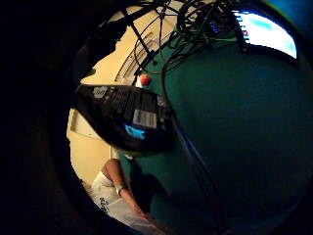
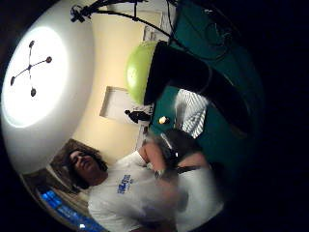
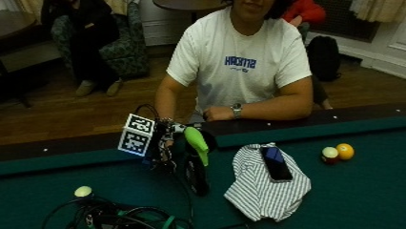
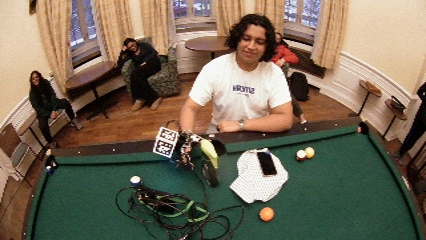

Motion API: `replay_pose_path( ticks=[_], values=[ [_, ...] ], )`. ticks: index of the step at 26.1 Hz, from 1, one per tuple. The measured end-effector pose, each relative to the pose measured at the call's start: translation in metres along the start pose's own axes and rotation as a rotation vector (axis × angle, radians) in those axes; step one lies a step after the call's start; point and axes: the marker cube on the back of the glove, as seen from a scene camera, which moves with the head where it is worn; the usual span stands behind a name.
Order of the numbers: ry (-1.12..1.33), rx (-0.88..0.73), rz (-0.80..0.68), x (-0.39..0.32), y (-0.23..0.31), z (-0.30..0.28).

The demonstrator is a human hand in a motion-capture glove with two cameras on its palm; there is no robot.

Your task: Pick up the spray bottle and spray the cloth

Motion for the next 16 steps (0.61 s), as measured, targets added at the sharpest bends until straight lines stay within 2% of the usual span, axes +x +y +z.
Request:
replay_pose_path(
  ticks=[16],
  values=[
    [-0.080, 0.197, -0.016, -0.006, -0.050, 0.042]
  ],
)
